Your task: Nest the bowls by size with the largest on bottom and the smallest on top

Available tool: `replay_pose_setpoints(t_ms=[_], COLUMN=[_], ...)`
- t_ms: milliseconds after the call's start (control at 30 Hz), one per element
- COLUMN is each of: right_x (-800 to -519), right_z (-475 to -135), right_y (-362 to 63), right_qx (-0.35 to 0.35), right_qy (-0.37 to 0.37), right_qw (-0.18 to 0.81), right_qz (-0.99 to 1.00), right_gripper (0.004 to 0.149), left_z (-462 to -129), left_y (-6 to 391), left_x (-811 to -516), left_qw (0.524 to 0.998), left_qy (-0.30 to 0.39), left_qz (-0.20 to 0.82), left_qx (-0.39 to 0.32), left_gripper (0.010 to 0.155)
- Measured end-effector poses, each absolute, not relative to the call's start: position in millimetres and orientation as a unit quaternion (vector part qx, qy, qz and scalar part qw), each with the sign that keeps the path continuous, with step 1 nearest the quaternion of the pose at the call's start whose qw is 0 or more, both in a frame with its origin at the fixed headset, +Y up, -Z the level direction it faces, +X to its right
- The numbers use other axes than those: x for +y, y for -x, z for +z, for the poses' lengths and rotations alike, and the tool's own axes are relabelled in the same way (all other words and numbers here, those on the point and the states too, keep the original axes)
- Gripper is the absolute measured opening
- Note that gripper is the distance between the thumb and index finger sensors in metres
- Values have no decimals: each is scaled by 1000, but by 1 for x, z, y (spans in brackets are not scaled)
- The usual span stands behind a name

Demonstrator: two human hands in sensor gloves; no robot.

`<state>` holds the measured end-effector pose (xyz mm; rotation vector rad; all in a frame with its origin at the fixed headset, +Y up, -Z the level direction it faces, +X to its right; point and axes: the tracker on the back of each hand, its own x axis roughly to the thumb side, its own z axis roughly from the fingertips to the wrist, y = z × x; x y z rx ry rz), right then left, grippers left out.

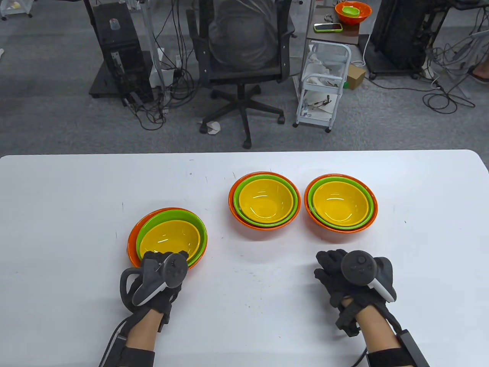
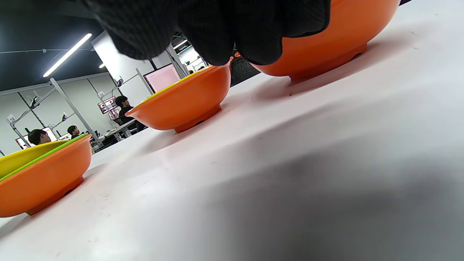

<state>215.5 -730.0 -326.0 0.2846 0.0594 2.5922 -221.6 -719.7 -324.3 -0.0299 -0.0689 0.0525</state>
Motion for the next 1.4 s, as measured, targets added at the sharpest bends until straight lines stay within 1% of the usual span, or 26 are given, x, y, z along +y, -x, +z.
replay_pose_setpoints(t_ms=[167, 300, 433, 533, 633, 733, 900, 1000, 1067, 1200, 1300, 1400], right_x=[-730, -730, -728, -725, -718, -705, -673, -662, -660, -669, -682, -691], right_z=[-326, -326, -326, -325, -324, -320, -312, -307, -306, -306, -306, -306], right_y=[-215, -214, -213, -211, -208, -202, -185, -171, -164, -150, -147, -149], right_qx=[22, 23, 20, 19, 11, -13, -94, -137, -152, -129, -104, -90], right_qy=[-106, -106, -110, -113, -118, -130, -150, -159, -164, -170, -171, -170], right_qw=[260, 258, 257, 254, 251, 233, 187, 138, 119, 88, 74, 74], right_qz=[960, 960, 960, 960, 961, 964, 966, 968, 967, 973, 977, 979], right_gripper=[60, 60, 60, 60, 60, 60, 61, 63, 66, 74, 79, 81], left_z=[-326, -328, -332, -334, -332, -330, -332, -332, -330, -320, -311, -309], left_y=[224, 225, 224, 222, 218, 212, 187, 166, 154, 134, 131, 131], left_x=[-723, -726, -729, -727, -720, -710, -687, -671, -665, -673, -685, -695], left_qw=[998, 997, 996, 996, 996, 997, 997, 996, 995, 989, 987, 986], left_qy=[29, 42, 62, 74, 67, 44, 31, 23, 13, 30, 15, 23], left_qz=[41, 59, 54, 51, 51, 63, 48, 31, 25, 33, 7, -10], left_qx=[-34, -27, -24, -26, -28, -28, -60, -82, -98, -138, -158, -164], left_gripper=[50, 58, 64, 65, 66, 67, 69, 73, 77, 84, 87, 88])
